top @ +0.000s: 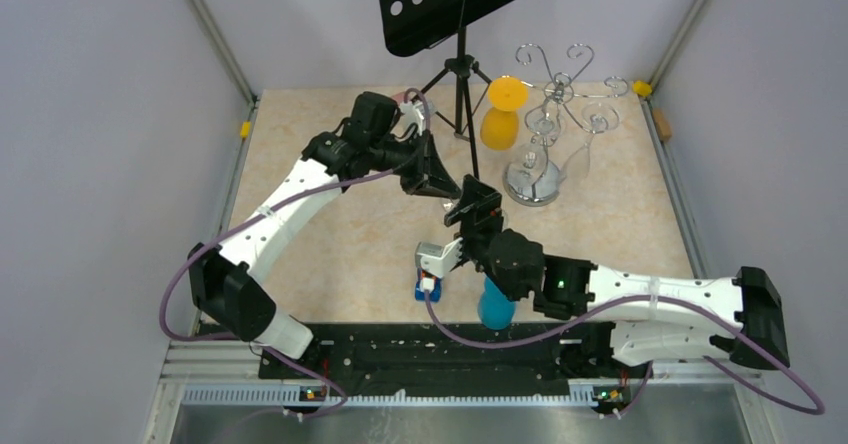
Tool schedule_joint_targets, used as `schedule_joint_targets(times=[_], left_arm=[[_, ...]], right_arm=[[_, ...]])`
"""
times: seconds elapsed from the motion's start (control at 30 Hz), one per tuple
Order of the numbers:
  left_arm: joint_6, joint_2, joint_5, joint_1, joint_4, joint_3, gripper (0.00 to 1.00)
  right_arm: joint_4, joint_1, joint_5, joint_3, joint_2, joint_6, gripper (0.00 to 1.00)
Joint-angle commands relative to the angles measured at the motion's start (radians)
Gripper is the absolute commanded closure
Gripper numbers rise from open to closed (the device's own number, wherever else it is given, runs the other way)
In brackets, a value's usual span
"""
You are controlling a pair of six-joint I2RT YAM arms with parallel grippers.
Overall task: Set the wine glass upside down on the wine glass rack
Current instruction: Turn the wine glass upside down at the wine rack.
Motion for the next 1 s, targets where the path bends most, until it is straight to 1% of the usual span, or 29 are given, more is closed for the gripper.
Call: schedule_joint_targets(times=[0.0,0.07,0.13,0.23,0.33,0.43,0.53,0.7,0.8,0.97], left_arm=[[0.189,-0.034,-0.113,0.004,-0.114,0.126,1.00],[0.262,-0.033,-0.195,0.005,-0.192,0.175,1.00],[0.313,-0.045,-0.285,0.007,-0.239,0.199,1.00],[0.340,-0.082,-0.404,0.009,-0.245,0.184,1.00],[0.342,-0.132,-0.484,0.012,-0.220,0.146,1.00],[0.355,-0.177,-0.542,0.012,-0.193,0.122,1.00],[0.384,-0.216,-0.612,0.012,-0.176,0.105,1.00],[0.447,-0.278,-0.680,0.013,-0.143,0.054,1.00],[0.472,-0.318,-0.716,0.014,-0.112,-0.004,1.00],[0.475,-0.376,-0.753,0.015,-0.046,-0.089,1.00]], right_arm=[[-0.016,0.012,-0.005,0.086,0.045,0.157,0.06],[-0.037,0.012,-0.008,0.116,0.065,0.220,0.03],[-0.102,0.012,-0.033,0.168,0.084,0.317,0.03],[-0.215,0.011,-0.067,0.242,0.097,0.514,0.03],[-0.260,0.010,-0.116,0.264,0.091,0.643,0.03],[-0.314,0.011,-0.165,0.313,0.097,0.759,0.02],[-0.355,0.006,-0.203,0.358,0.121,0.830,0.01],[-0.431,-0.044,-0.313,0.472,0.191,0.975,0.01],[-0.522,-0.077,-0.371,0.580,0.245,1.104,0.01],[-0.715,-0.097,-0.401,0.821,0.356,1.295,0.01]])
